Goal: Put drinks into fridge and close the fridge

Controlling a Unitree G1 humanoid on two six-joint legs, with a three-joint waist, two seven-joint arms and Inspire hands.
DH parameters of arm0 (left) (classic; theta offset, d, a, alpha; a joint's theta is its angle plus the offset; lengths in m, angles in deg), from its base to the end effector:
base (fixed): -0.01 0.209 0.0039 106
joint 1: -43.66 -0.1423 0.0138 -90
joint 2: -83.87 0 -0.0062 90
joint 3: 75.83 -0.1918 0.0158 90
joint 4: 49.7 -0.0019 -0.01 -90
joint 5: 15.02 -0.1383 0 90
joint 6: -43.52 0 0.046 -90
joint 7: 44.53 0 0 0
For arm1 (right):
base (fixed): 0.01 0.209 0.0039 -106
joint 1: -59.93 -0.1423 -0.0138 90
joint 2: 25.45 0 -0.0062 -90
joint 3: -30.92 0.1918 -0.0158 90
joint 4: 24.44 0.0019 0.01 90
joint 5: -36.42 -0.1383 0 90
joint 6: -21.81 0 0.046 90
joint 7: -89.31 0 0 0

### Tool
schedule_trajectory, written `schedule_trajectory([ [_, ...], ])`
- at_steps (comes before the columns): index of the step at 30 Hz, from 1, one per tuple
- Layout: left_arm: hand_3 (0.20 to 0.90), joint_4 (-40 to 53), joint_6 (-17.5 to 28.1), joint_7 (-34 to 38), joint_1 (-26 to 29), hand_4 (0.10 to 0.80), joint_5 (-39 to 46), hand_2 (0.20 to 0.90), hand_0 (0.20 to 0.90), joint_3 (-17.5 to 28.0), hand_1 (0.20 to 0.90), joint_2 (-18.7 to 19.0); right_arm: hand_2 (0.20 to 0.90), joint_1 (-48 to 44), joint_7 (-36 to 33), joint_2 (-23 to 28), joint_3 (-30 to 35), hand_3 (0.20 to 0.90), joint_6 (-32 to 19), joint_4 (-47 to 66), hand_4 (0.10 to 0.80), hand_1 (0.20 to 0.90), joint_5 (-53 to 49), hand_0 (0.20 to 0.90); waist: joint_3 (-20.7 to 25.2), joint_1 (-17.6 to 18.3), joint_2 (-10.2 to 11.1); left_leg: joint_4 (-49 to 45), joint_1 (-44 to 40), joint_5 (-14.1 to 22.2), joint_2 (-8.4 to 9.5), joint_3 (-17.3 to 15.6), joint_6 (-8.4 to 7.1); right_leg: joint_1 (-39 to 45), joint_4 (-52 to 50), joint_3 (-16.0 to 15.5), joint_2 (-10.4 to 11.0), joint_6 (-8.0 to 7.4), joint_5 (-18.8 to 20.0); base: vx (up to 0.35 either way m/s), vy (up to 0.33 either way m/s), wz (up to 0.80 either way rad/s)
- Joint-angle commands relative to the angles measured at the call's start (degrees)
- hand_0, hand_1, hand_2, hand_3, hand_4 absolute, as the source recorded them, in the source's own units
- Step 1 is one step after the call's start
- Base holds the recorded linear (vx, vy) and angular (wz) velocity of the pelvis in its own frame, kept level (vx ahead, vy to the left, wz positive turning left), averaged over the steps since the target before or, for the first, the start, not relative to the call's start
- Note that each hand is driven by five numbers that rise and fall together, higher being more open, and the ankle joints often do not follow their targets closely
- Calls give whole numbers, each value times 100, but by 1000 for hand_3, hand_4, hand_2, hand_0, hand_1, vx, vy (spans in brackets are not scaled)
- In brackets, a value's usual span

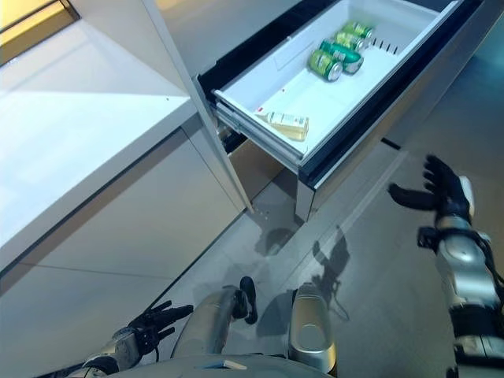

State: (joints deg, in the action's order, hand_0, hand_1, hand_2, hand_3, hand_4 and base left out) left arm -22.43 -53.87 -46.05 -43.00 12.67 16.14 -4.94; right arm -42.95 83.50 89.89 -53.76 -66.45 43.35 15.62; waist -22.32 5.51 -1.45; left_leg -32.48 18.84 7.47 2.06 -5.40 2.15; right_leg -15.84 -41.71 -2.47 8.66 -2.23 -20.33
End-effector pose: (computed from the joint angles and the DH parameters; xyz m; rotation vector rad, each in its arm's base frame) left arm 0.1122 0.2540 -0.1032 -0.2301 1.0702 0.3929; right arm 0.2361 -0.3257 0.0918 -0.3122 0.0771 -0.3577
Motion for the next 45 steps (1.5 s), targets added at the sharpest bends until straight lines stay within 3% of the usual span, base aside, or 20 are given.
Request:
schedule_trajectory([
  [1,900,222,82,69,41,800,272,900,900,-299,900,403,900,-1106,84,417,-282,900,-650,184,800,900,149,900,106,-225,76,-560,-103,944,75,118,264,-50,389,-231,-335,629,535,-64,14,6],
  [20,900,512,64,397,671,800,372,900,900,-997,900,338,900,-4423,88,-477,-2777,900,-184,-62,800,900,233,900,-412,-873,-72,-269,143,530,190,253,204,-297,650,-310,-414,531,884,-50,1,5],
  [27,900,627,6,253,712,800,388,900,900,-1208,900,286,900,-5144,29,-1114,-3257,900,-411,-529,800,900,-169,900,-406,-1214,-119,-133,28,486,299,395,196,-98,803,-434,-383,533,921,29,-7,13],
  [30,900,672,30,254,701,800,332,900,900,-1330,900,272,900,-5380,-311,-1396,-3302,900,-596,-705,800,900,-505,900,-363,-1364,-117,6,-85,447,301,499,182,76,949,-507,-378,536,934,55,-8,14],
  [34,900,686,39,169,672,800,171,900,900,-1447,900,265,900,-5451,-587,-1569,-3121,900,-795,-814,800,900,-614,900,-244,-1492,-53,276,-318,394,280,623,144,378,1219,-630,-376,518,952,77,-20,26],
  [40,900,678,-10,132,520,800,78,900,900,-1461,900,265,900,-5280,-850,-1417,-2959,900,-846,-827,800,900,-592,900,9,-1529,78,837,-685,207,240,718,79,802,1852,-750,-373,450,1112,38,-1,19],
  [45,900,633,68,-10,120,800,-49,900,900,-1292,900,209,900,-3933,-361,-1082,-2570,900,-648,-201,800,900,-641,900,465,-1281,307,1614,-1275,-3,151,610,-6,1330,2758,-698,-428,285,1366,31,47,-2],
])
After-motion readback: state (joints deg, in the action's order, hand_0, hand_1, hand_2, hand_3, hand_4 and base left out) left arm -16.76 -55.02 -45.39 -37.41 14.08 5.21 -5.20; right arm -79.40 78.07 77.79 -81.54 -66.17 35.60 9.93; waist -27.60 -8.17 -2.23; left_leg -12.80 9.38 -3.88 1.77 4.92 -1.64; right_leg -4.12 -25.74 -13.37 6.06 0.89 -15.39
